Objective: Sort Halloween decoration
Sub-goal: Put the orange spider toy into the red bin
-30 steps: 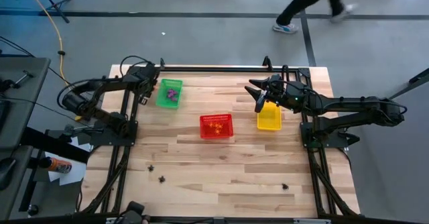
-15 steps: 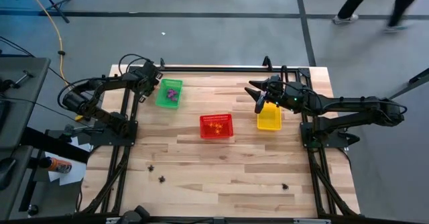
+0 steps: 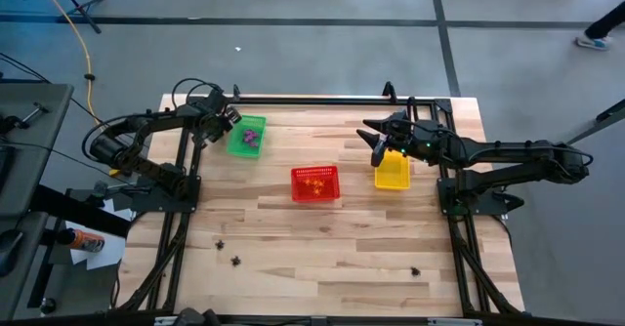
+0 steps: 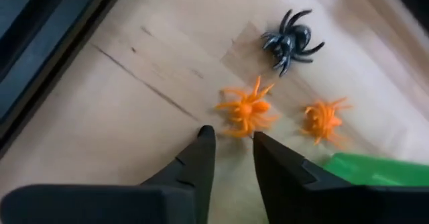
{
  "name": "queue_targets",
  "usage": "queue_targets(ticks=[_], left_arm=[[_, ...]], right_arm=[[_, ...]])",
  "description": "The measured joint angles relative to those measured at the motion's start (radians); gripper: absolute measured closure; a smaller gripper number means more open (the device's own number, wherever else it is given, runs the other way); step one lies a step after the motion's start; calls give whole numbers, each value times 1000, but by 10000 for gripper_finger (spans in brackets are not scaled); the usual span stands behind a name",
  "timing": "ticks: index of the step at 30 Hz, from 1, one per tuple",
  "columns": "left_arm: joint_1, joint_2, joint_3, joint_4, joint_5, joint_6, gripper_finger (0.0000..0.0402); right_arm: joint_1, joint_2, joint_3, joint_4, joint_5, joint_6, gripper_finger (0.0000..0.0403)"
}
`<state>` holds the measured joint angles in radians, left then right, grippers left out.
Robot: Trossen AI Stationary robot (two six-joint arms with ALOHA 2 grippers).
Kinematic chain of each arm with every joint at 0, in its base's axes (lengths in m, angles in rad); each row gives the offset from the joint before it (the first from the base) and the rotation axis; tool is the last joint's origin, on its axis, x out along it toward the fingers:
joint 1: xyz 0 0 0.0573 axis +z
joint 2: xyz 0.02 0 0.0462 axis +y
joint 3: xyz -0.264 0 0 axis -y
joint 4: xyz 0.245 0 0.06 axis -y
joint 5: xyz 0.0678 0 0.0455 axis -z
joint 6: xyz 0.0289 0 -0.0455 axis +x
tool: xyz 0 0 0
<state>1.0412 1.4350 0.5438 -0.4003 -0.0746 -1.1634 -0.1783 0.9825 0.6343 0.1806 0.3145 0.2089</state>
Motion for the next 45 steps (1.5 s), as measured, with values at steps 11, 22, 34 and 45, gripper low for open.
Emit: queue_targets(ticks=[11, 22, 34, 45], left_arm=[[-10, -140, 31, -103, 38, 267, 397], [-62, -129, 33, -81, -167, 328, 311], [-166, -47, 23, 34, -299, 370, 237], [-227, -43, 37, 30, -415, 303, 346]], right_arm=[[0, 0, 0, -5, 0, 0, 226], [0, 0, 0, -5, 0, -2, 226], [0, 0, 0, -5, 0, 20, 226], [0, 0, 0, -7, 0, 45, 226]])
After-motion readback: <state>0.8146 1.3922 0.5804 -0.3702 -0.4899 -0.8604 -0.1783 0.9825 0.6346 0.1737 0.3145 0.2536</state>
